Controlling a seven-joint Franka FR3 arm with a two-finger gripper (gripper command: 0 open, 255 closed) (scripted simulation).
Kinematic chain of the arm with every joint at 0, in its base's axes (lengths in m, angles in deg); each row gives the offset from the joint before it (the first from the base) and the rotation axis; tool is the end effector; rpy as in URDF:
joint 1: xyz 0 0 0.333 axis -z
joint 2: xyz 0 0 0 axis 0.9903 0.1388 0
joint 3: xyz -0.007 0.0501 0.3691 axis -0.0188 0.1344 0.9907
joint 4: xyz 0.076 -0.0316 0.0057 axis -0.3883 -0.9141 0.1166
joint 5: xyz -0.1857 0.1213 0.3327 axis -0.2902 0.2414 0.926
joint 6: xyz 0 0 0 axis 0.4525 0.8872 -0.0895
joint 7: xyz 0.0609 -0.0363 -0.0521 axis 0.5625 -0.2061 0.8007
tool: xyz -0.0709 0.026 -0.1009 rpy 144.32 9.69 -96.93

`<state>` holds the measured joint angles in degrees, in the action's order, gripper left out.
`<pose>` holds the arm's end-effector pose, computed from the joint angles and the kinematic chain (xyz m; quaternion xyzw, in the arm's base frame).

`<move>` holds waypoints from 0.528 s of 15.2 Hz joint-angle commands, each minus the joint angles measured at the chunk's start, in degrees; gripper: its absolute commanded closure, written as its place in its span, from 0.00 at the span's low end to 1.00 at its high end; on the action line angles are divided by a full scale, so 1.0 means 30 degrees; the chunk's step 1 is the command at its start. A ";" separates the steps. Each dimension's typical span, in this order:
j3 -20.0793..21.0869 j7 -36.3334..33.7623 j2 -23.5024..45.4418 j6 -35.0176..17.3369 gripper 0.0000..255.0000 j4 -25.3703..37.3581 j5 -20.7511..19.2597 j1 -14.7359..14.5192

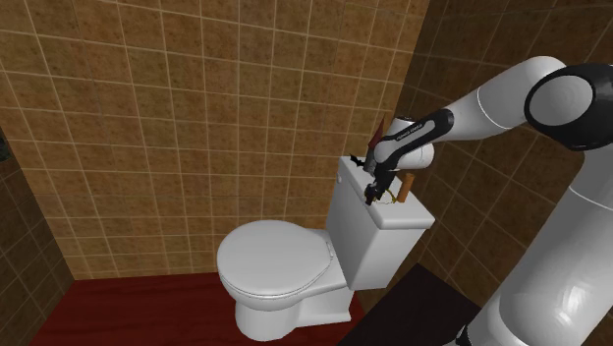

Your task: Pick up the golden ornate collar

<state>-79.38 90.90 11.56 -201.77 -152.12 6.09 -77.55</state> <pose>0.4780 -0.2182 0.3441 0.9990 -0.0009 0.0407 0.0206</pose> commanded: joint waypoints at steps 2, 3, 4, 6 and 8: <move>0.0005 0.0014 0.0046 -0.0060 1.00 -0.0011 0.0028 0.0000; 0.0000 -0.0023 -0.0035 -0.0032 1.00 -0.0059 -0.0021 -0.0005; -0.0021 0.0060 0.0025 0.0085 1.00 0.0114 0.0023 0.0028; -0.0012 0.0031 0.0012 0.0137 1.00 0.0154 0.0013 0.0016; -0.0006 0.0007 0.0001 0.0165 1.00 0.0171 0.0002 0.0007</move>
<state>-79.56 90.99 11.46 -201.37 -151.47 6.07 -77.40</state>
